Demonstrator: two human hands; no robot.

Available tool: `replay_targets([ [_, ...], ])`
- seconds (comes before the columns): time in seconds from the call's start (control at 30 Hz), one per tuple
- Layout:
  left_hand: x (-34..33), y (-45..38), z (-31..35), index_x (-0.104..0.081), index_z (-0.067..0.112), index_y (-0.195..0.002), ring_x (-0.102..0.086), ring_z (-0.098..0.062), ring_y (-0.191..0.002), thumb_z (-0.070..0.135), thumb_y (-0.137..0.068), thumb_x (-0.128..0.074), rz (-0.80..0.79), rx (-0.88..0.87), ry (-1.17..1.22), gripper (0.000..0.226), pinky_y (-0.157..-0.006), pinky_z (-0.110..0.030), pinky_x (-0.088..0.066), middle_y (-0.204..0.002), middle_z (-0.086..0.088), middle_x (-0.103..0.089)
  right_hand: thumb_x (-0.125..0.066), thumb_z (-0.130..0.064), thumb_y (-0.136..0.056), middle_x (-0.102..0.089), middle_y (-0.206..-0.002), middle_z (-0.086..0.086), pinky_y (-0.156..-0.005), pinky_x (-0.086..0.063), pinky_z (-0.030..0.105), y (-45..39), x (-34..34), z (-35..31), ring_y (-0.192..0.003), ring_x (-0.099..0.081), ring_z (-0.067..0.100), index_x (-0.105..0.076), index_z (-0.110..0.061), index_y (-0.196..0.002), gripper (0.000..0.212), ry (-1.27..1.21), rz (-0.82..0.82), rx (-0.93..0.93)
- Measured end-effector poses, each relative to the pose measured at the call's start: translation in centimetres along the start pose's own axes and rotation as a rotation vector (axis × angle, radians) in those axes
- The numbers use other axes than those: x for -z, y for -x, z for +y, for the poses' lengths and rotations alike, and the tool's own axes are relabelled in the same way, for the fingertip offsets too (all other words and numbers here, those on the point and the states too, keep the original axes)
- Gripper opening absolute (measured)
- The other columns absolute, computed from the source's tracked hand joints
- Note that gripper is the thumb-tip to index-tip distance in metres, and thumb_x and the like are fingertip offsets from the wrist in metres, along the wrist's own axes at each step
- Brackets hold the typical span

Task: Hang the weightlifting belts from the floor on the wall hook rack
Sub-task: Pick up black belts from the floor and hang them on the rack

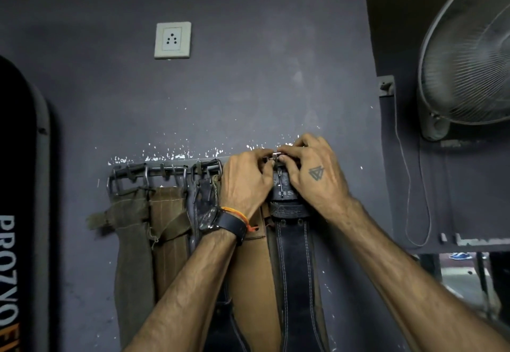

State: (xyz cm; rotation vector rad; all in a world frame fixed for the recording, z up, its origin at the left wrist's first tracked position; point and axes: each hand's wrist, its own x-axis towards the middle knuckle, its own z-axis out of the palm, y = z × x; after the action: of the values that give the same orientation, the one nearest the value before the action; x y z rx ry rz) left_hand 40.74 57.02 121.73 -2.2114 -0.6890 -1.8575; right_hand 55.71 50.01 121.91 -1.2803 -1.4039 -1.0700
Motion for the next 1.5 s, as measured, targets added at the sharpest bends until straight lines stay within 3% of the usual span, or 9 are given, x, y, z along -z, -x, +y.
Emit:
replay_targets([
  [0.2,1.1,1.1,0.9,-0.074,0.027,-0.14,-0.081,-0.03,-0.092,0.035,-0.104,-0.066,-0.05,0.054,0.007,0.038,-0.087,-0.043,-0.067,-0.107,-0.009,-0.086,-0.06,-0.033,-0.105,-0.064,-0.123,0.005,-0.105,-0.05,0.038,1.5,0.2,-0.4,-0.116,-0.06,0.03,-0.071,-0.022,-0.14,0.038,-0.042,-0.079,-0.101],
  [0.33,2.8,3.6,1.8,-0.063,0.033,-0.136,-0.076,-0.022,-0.087,0.038,-0.102,-0.065,-0.005,0.08,0.067,0.034,-0.081,-0.045,-0.063,-0.091,0.008,-0.078,-0.063,-0.039,-0.104,-0.049,-0.156,0.006,-0.123,-0.038,0.033,4.4,1.8,-1.9,-0.146,-0.046,0.025,-0.055,-0.021,-0.155,0.055,-0.187,-0.083,-0.166],
  [0.5,4.5,13.2,1.1,-0.075,0.029,-0.113,-0.071,-0.013,-0.072,0.028,-0.105,-0.07,-0.001,0.271,0.363,0.009,-0.07,-0.037,-0.063,-0.08,0.001,-0.074,-0.072,-0.029,-0.1,-0.063,-0.133,-0.004,-0.11,-0.048,0.036,12.4,4.0,-6.4,-0.129,-0.056,0.019,-0.073,-0.025,-0.131,0.031,-0.322,-0.007,-0.052],
  [0.6,5.1,22.5,-0.1,-0.075,0.018,-0.114,-0.074,-0.018,-0.082,0.023,-0.109,-0.067,-0.121,0.518,0.609,0.01,-0.064,-0.028,-0.063,-0.093,-0.018,-0.076,-0.073,-0.026,-0.098,-0.066,-0.127,-0.011,-0.107,-0.046,0.026,20.3,2.7,-9.1,-0.122,-0.059,0.014,-0.071,-0.028,-0.133,0.035,-0.488,-0.23,-0.083],
  [0.67,6.0,28.8,-1.0,-0.074,0.014,-0.118,-0.076,-0.022,-0.09,0.023,-0.11,-0.065,-0.189,0.68,0.692,0.015,-0.07,-0.035,-0.066,-0.1,-0.016,-0.079,-0.073,-0.028,-0.099,-0.065,-0.13,-0.011,-0.106,-0.048,0.029,26.1,1.8,-10.5,-0.122,-0.059,0.011,-0.068,-0.027,-0.137,0.038,-0.548,-0.373,-0.167],
  [0.93,12.2,58.2,-0.2,-0.076,0.016,-0.12,-0.074,-0.022,-0.086,0.041,-0.102,-0.072,-0.459,1.36,0.626,0.032,-0.074,-0.039,-0.062,-0.096,-0.006,-0.081,-0.069,-0.035,-0.1,-0.068,-0.133,-0.007,-0.103,-0.055,0.033,54.4,6.3,-15.5,-0.121,-0.066,0.011,-0.064,-0.03,-0.141,0.042,-0.594,-0.999,-0.525],
  [1.03,13.9,68.6,2.0,-0.075,0.011,-0.122,-0.075,-0.022,-0.089,0.033,-0.104,-0.074,-0.572,1.581,0.62,0.028,-0.073,-0.037,-0.062,-0.097,-0.004,-0.081,-0.073,-0.03,-0.098,-0.071,-0.131,-0.008,-0.097,-0.055,0.029,63.6,10.4,-17.5,-0.118,-0.069,0.012,-0.068,-0.029,-0.137,0.04,-0.568,-1.204,-0.666],
  [1.33,13.9,88.5,5.4,-0.079,0.027,-0.114,-0.075,-0.014,-0.087,0.022,-0.11,-0.064,-0.788,1.8,0.515,0.015,-0.07,-0.025,-0.061,-0.102,0.002,-0.081,-0.072,-0.033,-0.094,-0.076,-0.121,-0.013,-0.098,-0.062,0.042,85.2,16.0,-19.1,-0.111,-0.074,0.009,-0.072,-0.028,-0.131,0.037,-0.516,-1.537,-1.072],
  [1.5,8.3,101.4,5.0,-0.079,0.027,-0.115,-0.079,-0.017,-0.093,0.025,-0.11,-0.065,-0.846,1.835,0.448,0.015,-0.075,-0.031,-0.065,-0.102,0.001,-0.083,-0.074,-0.014,-0.096,-0.078,-0.105,-0.007,-0.091,-0.065,0.038,100.6,14.5,-17.7,-0.097,-0.076,0.009,-0.075,-0.033,-0.119,0.03,-0.494,-1.66,-1.266],
])
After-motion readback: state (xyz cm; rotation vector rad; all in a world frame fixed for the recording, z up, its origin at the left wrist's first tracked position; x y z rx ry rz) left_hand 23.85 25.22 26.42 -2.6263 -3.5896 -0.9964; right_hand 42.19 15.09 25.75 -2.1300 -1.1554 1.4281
